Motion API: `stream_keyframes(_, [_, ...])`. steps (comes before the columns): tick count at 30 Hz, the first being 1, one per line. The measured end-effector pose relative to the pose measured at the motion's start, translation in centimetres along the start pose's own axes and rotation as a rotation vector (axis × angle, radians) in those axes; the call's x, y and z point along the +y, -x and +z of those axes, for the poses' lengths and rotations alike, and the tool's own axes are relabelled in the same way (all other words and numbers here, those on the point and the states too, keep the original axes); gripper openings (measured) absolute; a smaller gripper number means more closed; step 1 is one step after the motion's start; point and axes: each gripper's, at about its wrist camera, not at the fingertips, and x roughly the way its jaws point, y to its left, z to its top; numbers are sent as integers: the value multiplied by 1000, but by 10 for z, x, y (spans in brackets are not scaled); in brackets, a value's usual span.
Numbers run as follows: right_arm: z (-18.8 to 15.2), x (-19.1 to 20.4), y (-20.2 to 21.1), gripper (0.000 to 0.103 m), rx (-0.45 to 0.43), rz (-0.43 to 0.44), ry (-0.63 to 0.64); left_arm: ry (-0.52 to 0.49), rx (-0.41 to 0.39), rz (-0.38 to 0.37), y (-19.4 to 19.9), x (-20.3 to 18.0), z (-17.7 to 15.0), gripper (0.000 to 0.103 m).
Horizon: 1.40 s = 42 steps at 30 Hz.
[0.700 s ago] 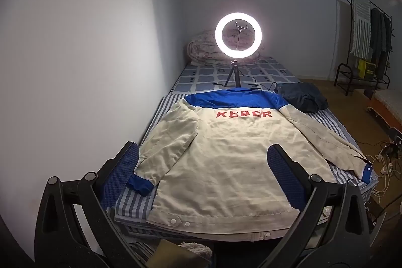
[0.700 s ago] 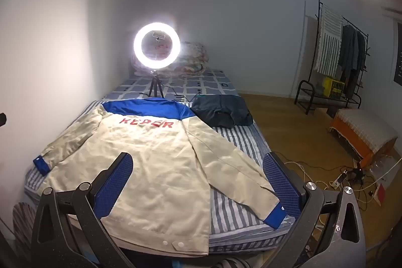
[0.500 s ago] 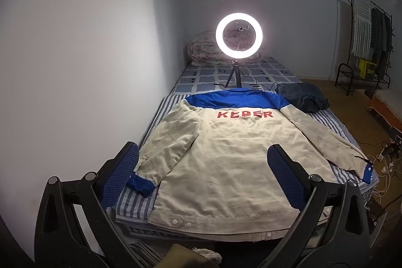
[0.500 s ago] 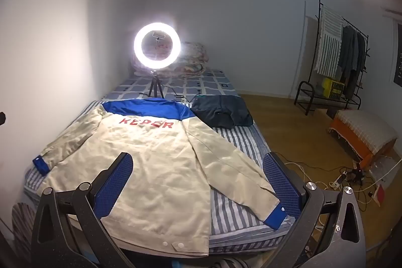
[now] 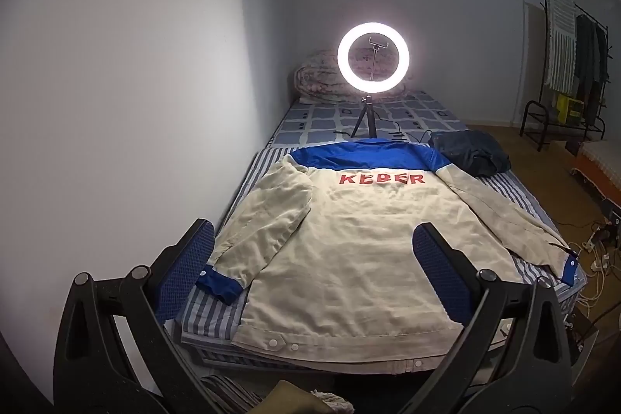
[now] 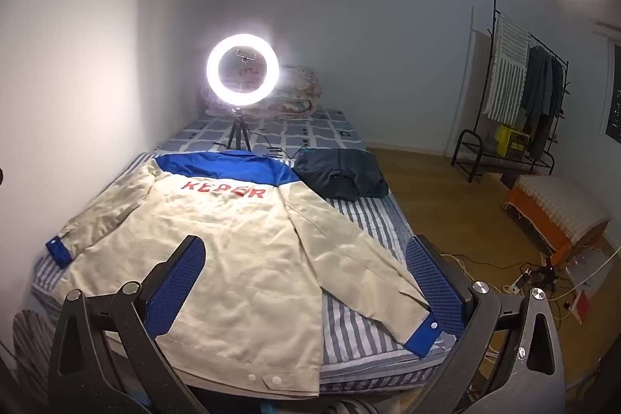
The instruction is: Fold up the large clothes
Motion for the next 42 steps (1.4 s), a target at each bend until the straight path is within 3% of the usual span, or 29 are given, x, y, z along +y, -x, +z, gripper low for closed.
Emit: stream_keyframes(42, [-1, 1, 1, 103, -7, -16, 22, 4, -14, -3, 1, 2, 13, 103])
